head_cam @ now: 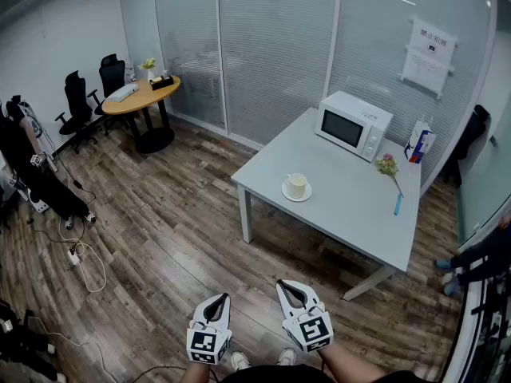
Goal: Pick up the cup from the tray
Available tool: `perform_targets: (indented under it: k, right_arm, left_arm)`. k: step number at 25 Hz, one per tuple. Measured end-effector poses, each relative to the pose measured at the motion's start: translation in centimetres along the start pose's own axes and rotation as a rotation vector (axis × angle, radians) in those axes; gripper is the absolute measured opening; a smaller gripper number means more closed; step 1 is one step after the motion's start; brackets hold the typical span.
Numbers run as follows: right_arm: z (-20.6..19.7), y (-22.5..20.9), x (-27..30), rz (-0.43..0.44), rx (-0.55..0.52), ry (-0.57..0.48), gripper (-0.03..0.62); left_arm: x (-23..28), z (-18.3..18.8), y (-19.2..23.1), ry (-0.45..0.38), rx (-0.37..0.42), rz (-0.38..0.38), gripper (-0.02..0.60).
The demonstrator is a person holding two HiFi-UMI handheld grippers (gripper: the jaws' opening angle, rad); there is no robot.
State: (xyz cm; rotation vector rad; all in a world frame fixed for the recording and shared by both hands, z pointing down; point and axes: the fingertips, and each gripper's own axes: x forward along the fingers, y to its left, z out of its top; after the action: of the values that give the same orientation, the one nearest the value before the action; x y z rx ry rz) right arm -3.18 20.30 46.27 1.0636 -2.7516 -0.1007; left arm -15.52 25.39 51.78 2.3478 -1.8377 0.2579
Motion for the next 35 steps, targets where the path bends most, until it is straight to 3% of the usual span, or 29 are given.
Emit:
perform_targets:
  k: [14, 23, 35]
  right_arm:
    - [0.4, 0.3, 0.9, -0.053, 0.064, -0.044, 0.005]
    - [-1.2, 1.5, 0.4, -0.105, 0.107, -0.003, 0.005]
    - [-1.3, -4.9, 3.0, -0.127, 0.092, -0.01, 0.005]
  left_arm:
    - [0.3, 0.1, 1.9, -0.027, -0.003, -0.038, 0.003]
    - [0.4, -0.3, 2.3, -0.038, 0.0, -0.106, 0.003]
    - [7.9, 1.7, 2.0, -0.038, 0.02, -0.131, 0.003]
